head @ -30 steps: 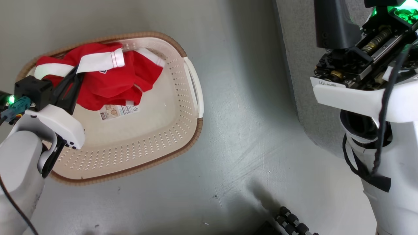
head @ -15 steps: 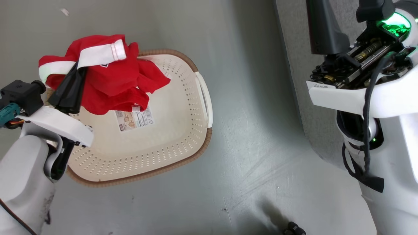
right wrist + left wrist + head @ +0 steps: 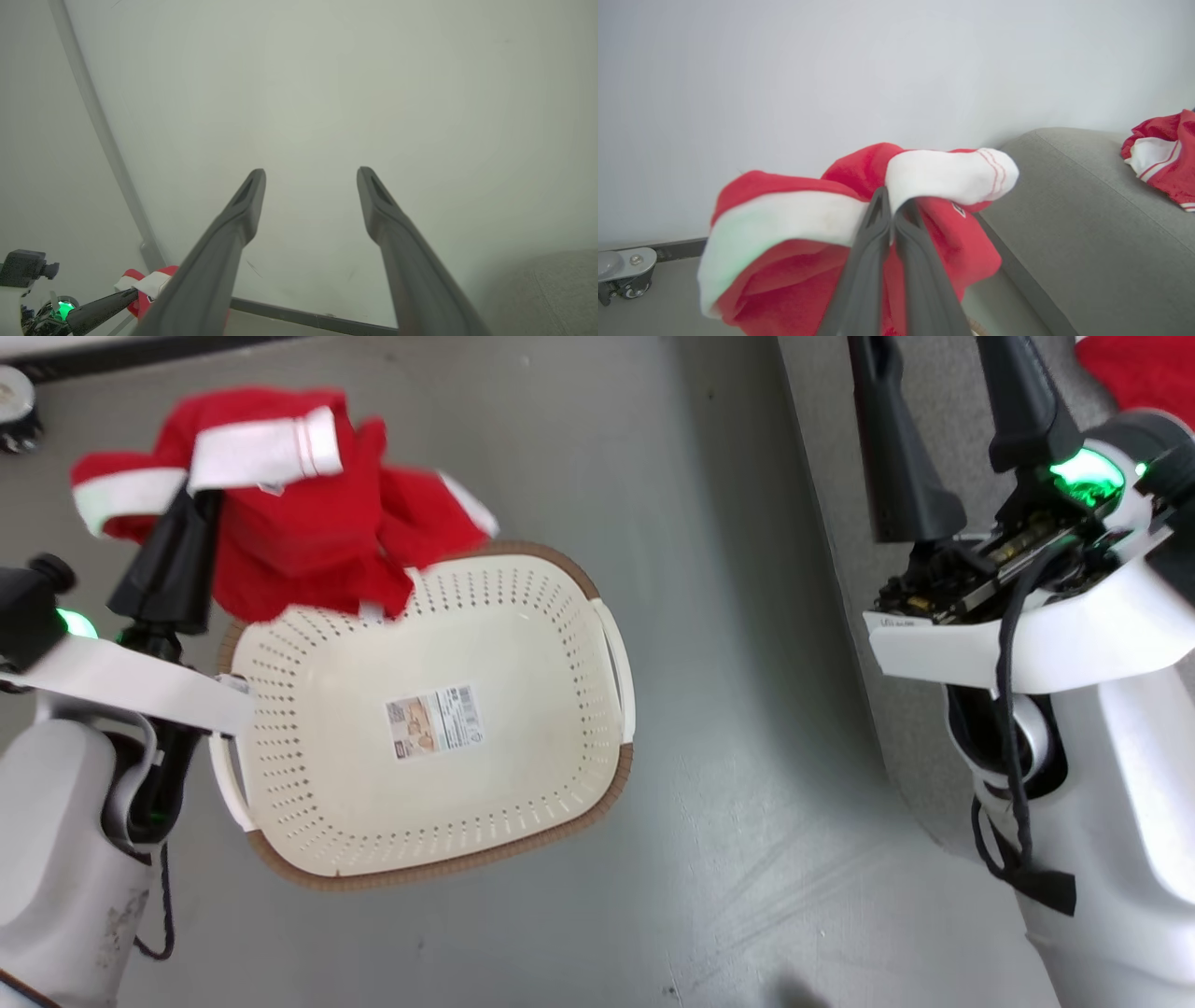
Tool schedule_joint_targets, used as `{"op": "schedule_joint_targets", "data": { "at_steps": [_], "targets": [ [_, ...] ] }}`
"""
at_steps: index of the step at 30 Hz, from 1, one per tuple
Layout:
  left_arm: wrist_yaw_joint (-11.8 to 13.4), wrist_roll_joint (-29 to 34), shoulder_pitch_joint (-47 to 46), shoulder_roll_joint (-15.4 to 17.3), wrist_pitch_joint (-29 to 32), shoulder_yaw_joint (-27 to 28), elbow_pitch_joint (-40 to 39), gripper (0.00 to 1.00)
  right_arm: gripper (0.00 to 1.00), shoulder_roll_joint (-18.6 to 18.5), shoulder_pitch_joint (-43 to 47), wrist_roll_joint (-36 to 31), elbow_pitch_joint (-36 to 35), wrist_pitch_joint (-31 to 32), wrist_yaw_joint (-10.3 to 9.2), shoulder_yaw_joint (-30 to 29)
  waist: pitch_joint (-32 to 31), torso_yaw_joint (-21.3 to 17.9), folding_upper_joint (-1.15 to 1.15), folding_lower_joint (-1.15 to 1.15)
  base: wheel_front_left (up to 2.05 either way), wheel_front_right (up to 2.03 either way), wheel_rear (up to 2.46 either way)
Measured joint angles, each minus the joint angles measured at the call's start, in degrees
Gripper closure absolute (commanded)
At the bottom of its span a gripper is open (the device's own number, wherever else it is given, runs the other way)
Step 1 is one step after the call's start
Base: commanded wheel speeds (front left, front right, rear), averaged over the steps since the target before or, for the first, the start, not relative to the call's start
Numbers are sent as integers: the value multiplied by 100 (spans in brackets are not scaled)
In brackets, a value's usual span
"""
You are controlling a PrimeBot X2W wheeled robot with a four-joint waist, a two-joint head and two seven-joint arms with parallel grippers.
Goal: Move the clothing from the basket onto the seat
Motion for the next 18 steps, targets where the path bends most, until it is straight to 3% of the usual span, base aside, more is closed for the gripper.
{"op": "schedule_joint_targets", "data": {
  "at_steps": [8, 18],
  "targets": [
    [9, -3, 207, -114, -1, 492, -490, 100, 0, 1, 408, 0, 256, 0, 0, -55, -530, 148, 0, 0, 0, 0, 0],
    [132, 9, 483, -187, -18, 699, -907, 100, 0, 2, 901, -14, 546, 0, 0, -175, -1131, 249, 0, 0, 0, 0, 0]
  ]
}}
